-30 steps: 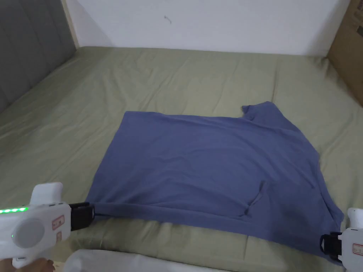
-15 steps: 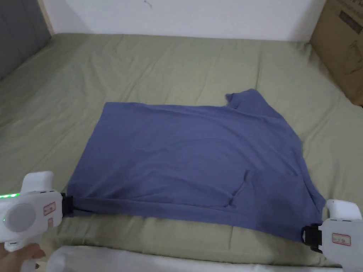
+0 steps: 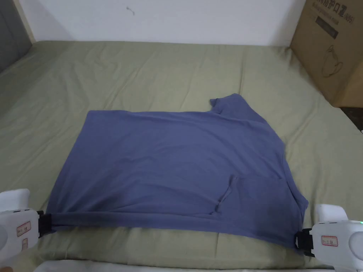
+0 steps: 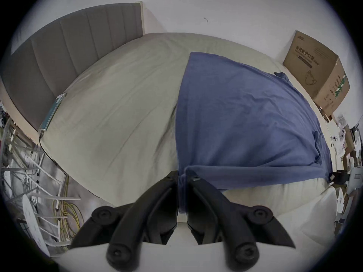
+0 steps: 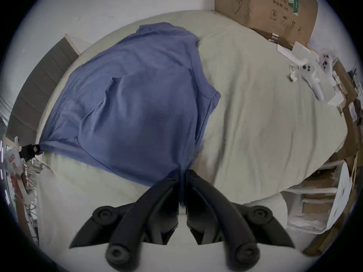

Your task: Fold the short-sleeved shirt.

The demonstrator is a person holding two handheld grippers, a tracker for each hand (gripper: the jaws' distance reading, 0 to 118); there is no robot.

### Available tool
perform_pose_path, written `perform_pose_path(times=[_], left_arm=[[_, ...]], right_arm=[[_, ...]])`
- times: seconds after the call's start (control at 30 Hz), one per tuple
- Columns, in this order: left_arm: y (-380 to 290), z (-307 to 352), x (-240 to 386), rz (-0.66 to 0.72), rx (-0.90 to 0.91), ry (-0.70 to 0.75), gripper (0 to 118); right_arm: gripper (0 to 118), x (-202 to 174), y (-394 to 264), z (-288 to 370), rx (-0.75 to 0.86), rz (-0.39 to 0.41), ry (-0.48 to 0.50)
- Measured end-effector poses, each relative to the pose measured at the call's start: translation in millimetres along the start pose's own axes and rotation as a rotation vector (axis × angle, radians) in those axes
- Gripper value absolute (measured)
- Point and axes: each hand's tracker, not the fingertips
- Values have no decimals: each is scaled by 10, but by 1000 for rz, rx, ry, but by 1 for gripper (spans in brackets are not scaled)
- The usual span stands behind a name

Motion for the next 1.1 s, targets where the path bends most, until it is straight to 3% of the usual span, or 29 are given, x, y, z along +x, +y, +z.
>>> perform_pose_path(times=[0.23,0.33,0.43,0.87,0.9,0.93,1.03,1.07,1.1], left_arm=[[106,151,32,-12,0,5,7],[267,266,75,-53,12,-11,7],[512,250,124,-107,8,11,7],[1589,-833,399,-138,-113,50,9],[1585,-892,431,-142,-117,59,19],[1576,-941,445,-150,-119,67,43],[1508,-973,461,-157,-122,83,66],[1478,-950,451,-156,-117,80,85],[1449,-911,439,-154,-107,73,101]], right_arm=[[4,16,118,268,52,-15,26],[4,13,342,411,95,-40,53],[4,-35,675,457,142,-17,42],[4,-255,2044,-349,78,-12,-23],[7,-273,2072,-414,66,-7,-29],[21,-291,2075,-455,54,-1,-33],[41,-317,2022,-489,51,26,-73],[60,-318,2001,-475,52,30,-81],[65,-284,1966,-431,58,28,-77]])
